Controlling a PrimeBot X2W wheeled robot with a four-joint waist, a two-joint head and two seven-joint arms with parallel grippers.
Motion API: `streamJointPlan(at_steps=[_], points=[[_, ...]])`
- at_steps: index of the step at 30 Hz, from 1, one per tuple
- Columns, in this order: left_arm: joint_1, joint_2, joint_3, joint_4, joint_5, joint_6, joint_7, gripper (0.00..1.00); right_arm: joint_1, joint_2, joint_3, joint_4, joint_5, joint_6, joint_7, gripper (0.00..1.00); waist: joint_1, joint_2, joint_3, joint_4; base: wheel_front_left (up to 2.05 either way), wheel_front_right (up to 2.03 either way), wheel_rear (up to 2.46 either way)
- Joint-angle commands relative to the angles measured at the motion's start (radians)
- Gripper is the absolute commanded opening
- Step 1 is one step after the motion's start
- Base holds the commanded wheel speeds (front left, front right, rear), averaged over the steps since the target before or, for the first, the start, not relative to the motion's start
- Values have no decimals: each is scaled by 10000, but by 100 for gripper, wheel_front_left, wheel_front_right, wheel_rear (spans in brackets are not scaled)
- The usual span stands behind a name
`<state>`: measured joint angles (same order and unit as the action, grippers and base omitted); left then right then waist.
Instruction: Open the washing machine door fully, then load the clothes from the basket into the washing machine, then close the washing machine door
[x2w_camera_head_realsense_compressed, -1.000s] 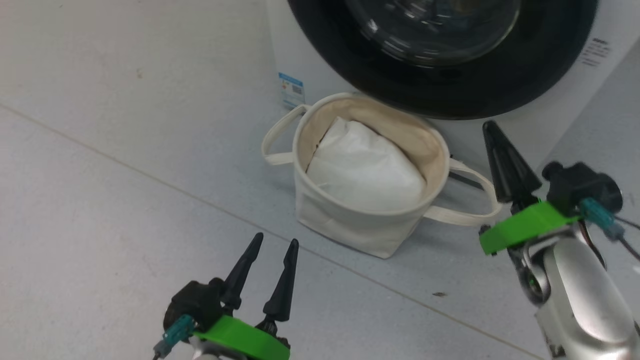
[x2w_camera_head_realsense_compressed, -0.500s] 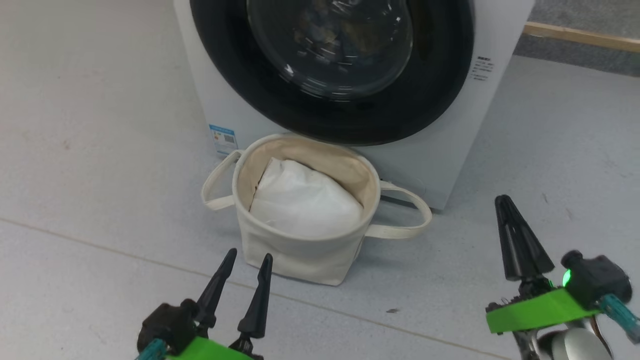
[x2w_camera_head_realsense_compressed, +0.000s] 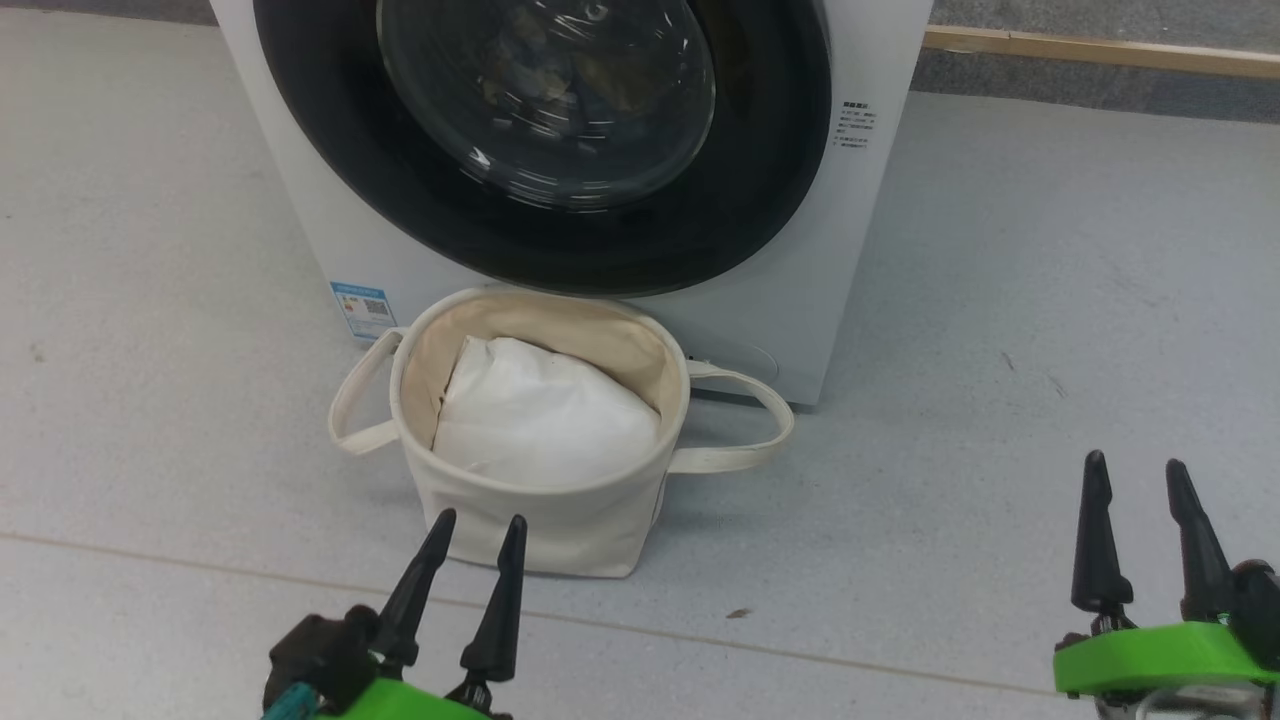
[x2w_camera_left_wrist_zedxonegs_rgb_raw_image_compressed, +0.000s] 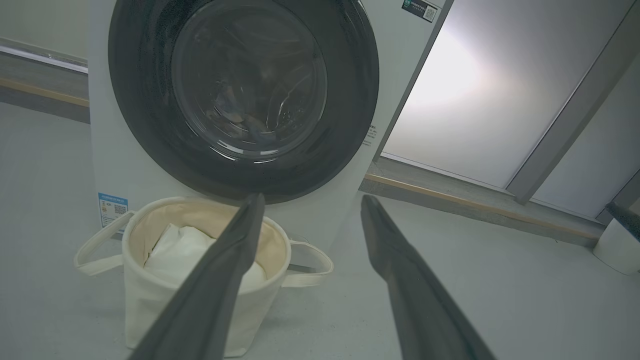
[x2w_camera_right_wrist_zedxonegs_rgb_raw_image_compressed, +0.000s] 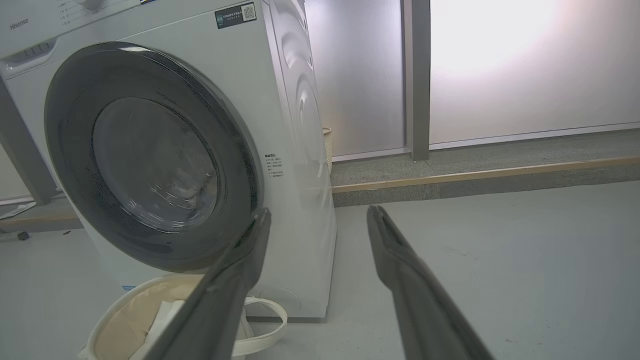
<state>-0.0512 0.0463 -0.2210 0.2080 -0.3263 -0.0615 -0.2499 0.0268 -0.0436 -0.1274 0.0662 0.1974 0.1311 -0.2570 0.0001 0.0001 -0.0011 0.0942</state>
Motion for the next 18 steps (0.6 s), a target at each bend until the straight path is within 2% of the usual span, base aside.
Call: streamJointPlan(at_steps=[1, 4, 11, 14, 18], points=[[-323, 39, 283, -254, -137, 53, -118, 100, -173, -70, 170, -233, 11, -4, -48, 100, -1, -1, 13, -31, 0, 0, 0], [-393, 39, 341, -193, -400, 89, -118, 100, -216, -69, 77, 31, 19, -4, -48, 100, -1, -1, 6, -61, 0, 0, 0], [-320, 39, 141, -32, 105, 68, -118, 100, -307, -68, -82, 302, -124, -4, -48, 100, -1, -1, -41, -13, 0, 0, 0], [-323, 39, 234, 6, -145, 159, -118, 100, -317, -67, -178, 376, -117, -4, -48, 100, -1, -1, -71, 41, 0, 0, 0], [-347, 39, 156, 247, 298, 237, -118, 100, -302, -67, -203, 408, -21, -4, -48, 100, -1, -1, -103, 123, 0, 0, 0]])
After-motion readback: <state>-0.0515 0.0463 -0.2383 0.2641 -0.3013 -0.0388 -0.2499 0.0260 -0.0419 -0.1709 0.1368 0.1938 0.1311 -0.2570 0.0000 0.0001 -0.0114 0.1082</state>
